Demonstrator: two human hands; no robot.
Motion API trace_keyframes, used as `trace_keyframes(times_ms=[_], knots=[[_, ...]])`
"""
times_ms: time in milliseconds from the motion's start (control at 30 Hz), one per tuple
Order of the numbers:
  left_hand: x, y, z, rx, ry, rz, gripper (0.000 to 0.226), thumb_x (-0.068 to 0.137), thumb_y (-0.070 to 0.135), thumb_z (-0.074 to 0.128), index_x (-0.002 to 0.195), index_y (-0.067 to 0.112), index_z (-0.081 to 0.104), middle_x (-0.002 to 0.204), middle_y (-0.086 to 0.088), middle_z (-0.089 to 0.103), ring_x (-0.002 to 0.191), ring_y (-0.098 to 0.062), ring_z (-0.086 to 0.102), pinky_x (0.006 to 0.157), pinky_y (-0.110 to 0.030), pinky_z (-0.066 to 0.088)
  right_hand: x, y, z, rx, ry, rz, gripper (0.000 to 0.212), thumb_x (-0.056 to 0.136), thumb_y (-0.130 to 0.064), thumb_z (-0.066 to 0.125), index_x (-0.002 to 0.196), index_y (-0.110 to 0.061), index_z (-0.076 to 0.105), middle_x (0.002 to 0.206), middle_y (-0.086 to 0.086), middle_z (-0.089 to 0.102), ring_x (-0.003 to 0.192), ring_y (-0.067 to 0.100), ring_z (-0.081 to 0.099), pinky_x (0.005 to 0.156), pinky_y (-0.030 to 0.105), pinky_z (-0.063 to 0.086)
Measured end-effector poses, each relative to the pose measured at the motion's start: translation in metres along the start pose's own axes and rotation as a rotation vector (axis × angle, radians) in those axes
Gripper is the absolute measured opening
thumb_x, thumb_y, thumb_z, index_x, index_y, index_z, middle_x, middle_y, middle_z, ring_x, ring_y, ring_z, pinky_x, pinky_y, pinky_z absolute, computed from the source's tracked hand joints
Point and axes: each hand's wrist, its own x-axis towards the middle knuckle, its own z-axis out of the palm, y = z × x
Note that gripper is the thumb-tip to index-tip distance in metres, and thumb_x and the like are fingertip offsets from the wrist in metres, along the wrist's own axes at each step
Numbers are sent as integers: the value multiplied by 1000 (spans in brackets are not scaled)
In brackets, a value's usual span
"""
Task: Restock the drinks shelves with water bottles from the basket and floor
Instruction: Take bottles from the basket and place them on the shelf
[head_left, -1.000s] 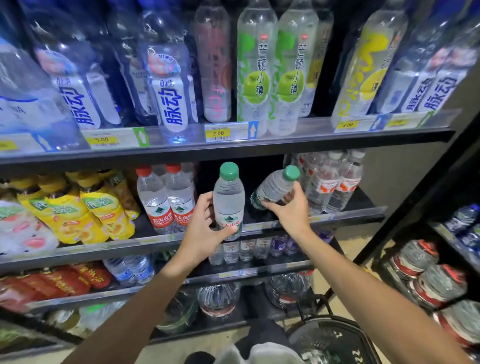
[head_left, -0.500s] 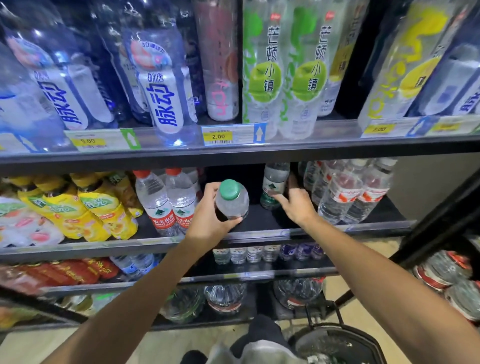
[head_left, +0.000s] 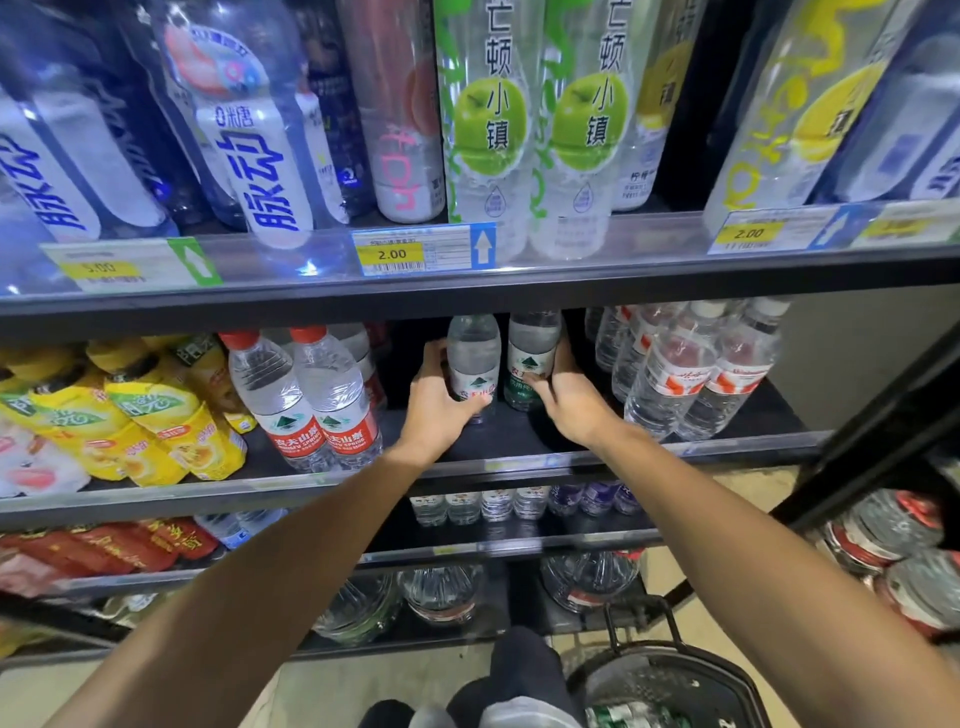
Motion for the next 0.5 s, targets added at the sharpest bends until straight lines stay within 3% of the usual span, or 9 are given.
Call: trace_keyframes(times_ms=[100, 200, 267, 333, 400, 500], knots=[[1, 0, 1, 3, 14, 9, 79, 74, 15, 90, 137, 16, 43, 121, 3, 65, 108, -6, 62, 84, -1, 45, 4, 3, 4, -27, 24, 21, 49, 108, -34, 44, 71, -4, 52, 63, 15, 58, 60, 30, 56, 67, 38, 45], [2, -1, -1, 39, 6, 28, 81, 75, 16, 89, 140, 14, 41, 128, -4, 67, 112, -11, 64, 93, -20, 51, 3, 2, 4, -51, 37, 40, 55, 109, -38, 43, 58, -17, 39, 50, -1, 41, 46, 16, 42, 62, 30, 33], [1, -2, -4, 81, -31, 26, 84, 76, 20, 89, 142, 15, 37, 129, -6, 67, 115, -16, 65, 93, -26, 52, 1, 1, 3, -33, 32, 54, 53, 108, -42, 43, 65, -12, 50, 59, 3, 52, 55, 21, 51, 65, 32, 38], [1, -6, -6, 134, -68, -13, 87, 74, 24, 90, 141, 13, 37, 131, -9, 66, 116, -21, 64, 95, -33, 53, -1, -3, 3, -5, 18, 61, 52, 104, -51, 45, 99, -2, 63, 82, 12, 67, 73, 29, 62, 73, 37, 50], [2, -11, -5, 176, -85, -80, 79, 72, 25, 91, 134, 9, 44, 125, -12, 68, 112, -26, 67, 93, -40, 56, -2, -7, 6, -27, 49, 70, 65, 98, -60, 50, 127, -3, 55, 101, 15, 72, 86, 32, 66, 80, 39, 55], [4, -19, -4, 181, -85, -146, 64, 73, 26, 91, 121, 8, 53, 115, -9, 74, 97, -22, 71, 84, -37, 58, -3, -4, 17, -174, 102, 79, 64, 97, -60, 53, 121, -2, 53, 109, 19, 69, 98, 41, 65, 75, 39, 50]])
